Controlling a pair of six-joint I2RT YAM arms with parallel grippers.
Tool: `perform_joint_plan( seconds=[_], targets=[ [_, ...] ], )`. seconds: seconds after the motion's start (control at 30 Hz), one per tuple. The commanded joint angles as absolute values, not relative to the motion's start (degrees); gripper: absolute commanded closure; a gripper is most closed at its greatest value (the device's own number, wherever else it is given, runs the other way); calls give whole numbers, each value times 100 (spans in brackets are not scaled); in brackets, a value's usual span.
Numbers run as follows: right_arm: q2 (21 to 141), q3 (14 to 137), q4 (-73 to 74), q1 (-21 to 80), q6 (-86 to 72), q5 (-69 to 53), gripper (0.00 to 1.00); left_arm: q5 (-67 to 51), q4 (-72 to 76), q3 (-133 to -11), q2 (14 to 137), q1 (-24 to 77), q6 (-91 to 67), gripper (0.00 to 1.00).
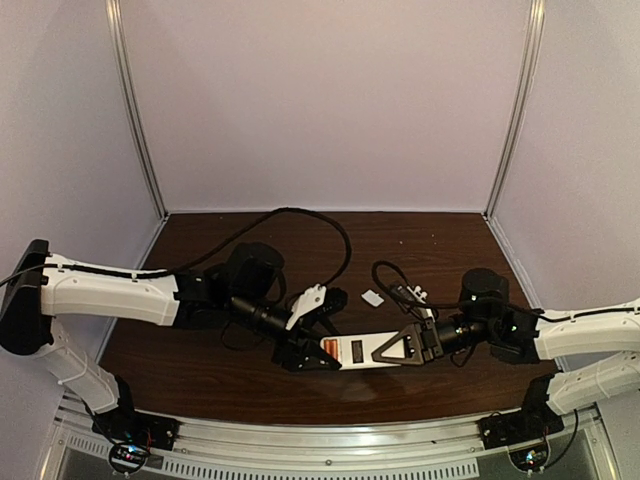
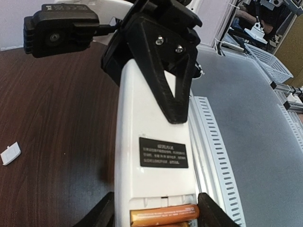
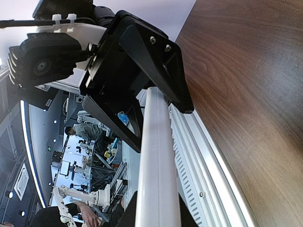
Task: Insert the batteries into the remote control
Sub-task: Load the battery into the battery compartment.
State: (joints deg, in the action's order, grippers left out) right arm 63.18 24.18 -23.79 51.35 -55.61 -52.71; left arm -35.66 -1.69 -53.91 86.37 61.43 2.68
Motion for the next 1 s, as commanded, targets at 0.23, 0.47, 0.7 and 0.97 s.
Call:
perform_joint_plan(
  seconds=[0.23, 0.47, 0.7, 0.97],
  targets=[
    [6108, 2750, -2779, 5232, -5274, -5522, 100, -3566, -336, -5410, 8686, 6065, 203, 37],
    [6126, 2723, -2765, 5226, -5274, -5479, 100, -3706, -189, -5310, 8576, 6055, 93, 29],
    [6117, 2695, -2734, 5222, -5276, -5441, 100, -3817, -132, -5299, 8569, 6042, 25, 23],
    [6120, 2698, -2518, 5212, -5223, -5260, 100, -3933, -145, -5300, 8564, 6042, 24, 15]
  ],
)
